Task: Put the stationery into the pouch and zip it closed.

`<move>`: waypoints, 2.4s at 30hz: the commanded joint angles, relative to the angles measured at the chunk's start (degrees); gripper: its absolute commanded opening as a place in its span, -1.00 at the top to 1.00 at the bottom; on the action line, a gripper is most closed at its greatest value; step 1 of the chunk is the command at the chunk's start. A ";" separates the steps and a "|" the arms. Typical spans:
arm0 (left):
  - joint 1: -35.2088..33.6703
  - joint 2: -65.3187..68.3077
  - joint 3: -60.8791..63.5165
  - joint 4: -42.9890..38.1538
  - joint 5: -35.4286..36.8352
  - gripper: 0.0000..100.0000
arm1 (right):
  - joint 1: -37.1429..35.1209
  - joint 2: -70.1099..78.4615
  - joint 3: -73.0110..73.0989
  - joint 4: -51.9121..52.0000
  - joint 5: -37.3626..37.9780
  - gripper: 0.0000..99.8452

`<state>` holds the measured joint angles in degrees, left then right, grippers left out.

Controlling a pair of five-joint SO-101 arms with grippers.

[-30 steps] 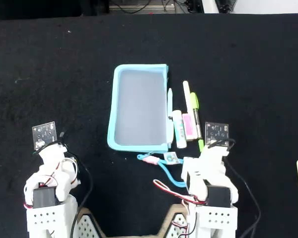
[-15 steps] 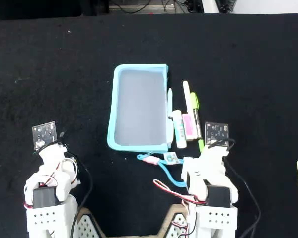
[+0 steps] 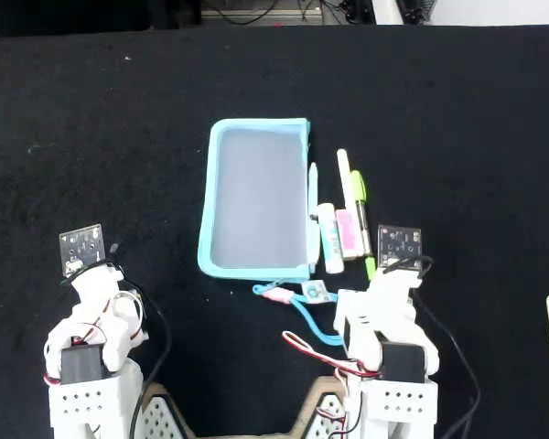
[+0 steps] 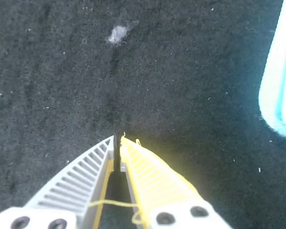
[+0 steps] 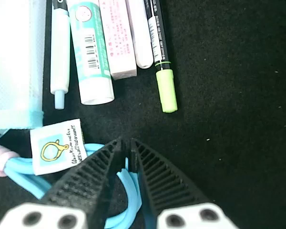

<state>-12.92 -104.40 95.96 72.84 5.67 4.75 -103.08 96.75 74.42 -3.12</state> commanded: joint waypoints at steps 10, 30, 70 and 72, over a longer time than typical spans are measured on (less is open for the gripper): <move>-0.22 -0.26 1.36 0.18 0.00 0.94 | 0.97 -5.58 -0.22 0.44 -0.62 0.98; -0.22 -0.26 1.36 0.18 0.00 0.94 | 0.97 -5.58 -0.22 0.44 -0.62 0.98; 14.02 -0.26 1.36 0.18 0.00 0.94 | 0.62 -5.58 -0.22 0.35 -0.62 0.98; 12.00 -0.26 1.36 0.18 -0.09 0.94 | 0.62 -5.58 -0.22 0.09 -0.53 0.98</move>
<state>0.18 -104.40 95.96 72.84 5.85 4.75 -103.08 96.75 74.42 -3.47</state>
